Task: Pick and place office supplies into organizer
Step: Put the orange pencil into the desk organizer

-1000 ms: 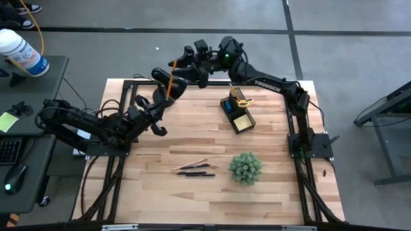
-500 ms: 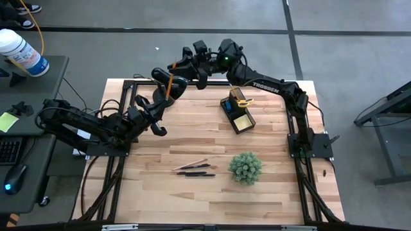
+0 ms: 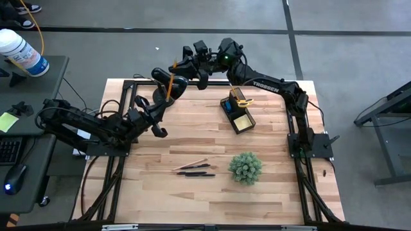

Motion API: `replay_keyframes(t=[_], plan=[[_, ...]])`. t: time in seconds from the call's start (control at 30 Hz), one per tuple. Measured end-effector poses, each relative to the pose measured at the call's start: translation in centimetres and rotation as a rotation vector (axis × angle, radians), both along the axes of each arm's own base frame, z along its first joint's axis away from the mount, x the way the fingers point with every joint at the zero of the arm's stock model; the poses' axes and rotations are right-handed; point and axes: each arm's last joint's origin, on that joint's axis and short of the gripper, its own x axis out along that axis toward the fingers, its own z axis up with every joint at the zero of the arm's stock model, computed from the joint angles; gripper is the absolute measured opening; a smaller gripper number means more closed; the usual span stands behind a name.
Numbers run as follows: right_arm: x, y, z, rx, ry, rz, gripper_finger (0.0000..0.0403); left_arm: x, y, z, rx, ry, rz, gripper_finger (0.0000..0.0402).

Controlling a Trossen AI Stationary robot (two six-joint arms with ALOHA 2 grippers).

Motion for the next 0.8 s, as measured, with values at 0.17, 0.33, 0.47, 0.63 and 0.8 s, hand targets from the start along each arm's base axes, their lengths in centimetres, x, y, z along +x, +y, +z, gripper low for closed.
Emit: replay_keyframes(t=[0.17,0.33,0.47,0.63,0.8], plan=[[-0.3,-0.7,0.0,0.005,0.005,-0.007,0.0021,0.0,0.0,0.0,0.008,0.011,0.013,0.0024],[-0.5,-1.1,0.1,0.007,-0.002,-0.009,0.0021,0.0,0.0,0.0,0.028,0.035,0.036,0.0044],[-0.8,-1.7,0.2,0.003,-0.004,-0.016,0.0021,0.1,0.0,-0.2,0.03,0.055,0.035,0.006],[-3.0,-4.7,0.6,-0.024,0.064,-0.108,0.0021,0.3,0.0,-0.5,0.011,0.067,0.003,0.0073],[-6.0,-7.5,-0.5,-0.082,0.323,-0.325,0.0021,0.6,-0.1,-0.9,0.006,0.103,-0.044,0.0069]])
